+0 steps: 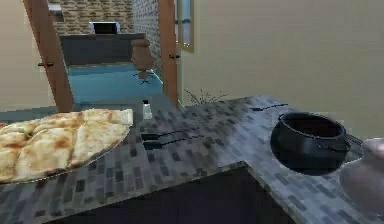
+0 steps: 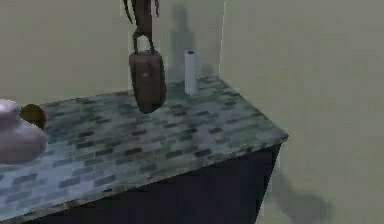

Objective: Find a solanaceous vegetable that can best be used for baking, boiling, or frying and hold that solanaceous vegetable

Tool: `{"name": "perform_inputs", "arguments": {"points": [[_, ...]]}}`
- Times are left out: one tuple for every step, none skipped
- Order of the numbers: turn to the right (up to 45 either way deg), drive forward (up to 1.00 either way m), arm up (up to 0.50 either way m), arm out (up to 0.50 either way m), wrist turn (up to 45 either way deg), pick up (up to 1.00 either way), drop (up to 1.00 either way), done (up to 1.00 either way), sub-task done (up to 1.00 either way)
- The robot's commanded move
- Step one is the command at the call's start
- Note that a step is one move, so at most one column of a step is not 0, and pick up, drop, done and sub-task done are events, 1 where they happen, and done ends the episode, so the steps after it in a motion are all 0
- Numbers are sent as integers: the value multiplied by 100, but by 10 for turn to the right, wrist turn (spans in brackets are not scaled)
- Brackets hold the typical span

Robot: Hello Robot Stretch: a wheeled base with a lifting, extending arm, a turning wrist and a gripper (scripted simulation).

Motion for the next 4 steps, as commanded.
{"name": "perform_inputs", "arguments": {"points": [[-360, 0, 0, 0, 0, 0, 0, 0, 0], [0, 0, 50, 0, 0, 0, 0, 0, 0], [0, 0, 38, 0, 0, 0, 0, 0, 0], [0, 0, 0, 48, 0, 0, 0, 0, 0]]}}
